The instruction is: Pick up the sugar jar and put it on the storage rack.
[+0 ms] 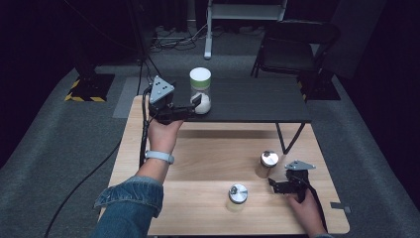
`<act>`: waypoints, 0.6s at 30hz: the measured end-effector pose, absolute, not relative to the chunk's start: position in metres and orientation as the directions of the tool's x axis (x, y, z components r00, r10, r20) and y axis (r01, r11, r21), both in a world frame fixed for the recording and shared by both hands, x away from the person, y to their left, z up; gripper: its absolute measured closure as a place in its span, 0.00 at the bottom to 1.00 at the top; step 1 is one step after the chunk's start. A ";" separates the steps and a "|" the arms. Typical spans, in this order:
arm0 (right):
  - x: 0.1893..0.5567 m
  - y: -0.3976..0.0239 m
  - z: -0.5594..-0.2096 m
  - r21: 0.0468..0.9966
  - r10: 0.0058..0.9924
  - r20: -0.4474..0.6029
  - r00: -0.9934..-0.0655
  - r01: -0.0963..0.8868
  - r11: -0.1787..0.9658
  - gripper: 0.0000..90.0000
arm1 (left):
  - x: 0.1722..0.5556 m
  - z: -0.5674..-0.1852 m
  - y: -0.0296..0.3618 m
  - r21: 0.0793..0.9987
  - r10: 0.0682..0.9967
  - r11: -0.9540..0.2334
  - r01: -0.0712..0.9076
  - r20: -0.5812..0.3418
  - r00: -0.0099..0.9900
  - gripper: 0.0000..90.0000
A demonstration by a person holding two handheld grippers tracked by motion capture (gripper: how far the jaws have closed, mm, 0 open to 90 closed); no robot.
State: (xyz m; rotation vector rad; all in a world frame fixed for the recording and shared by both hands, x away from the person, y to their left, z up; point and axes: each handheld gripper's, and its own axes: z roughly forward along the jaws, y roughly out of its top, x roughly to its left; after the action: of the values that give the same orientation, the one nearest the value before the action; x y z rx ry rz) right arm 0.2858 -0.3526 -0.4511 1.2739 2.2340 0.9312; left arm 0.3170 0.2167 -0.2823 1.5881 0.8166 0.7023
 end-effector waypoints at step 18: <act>0.286 -0.353 -0.451 0.718 0.864 -0.020 -0.503 0.595 0.363 0.00 | 0.270 -0.319 0.238 0.970 0.766 -0.166 0.177 0.014 0.643 0.09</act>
State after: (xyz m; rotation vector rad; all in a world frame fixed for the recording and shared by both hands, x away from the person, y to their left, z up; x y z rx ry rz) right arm 0.2862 -0.3527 -0.4511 1.2721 2.2347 0.9309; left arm 0.2701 0.2380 -0.3191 1.6908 0.7774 0.6258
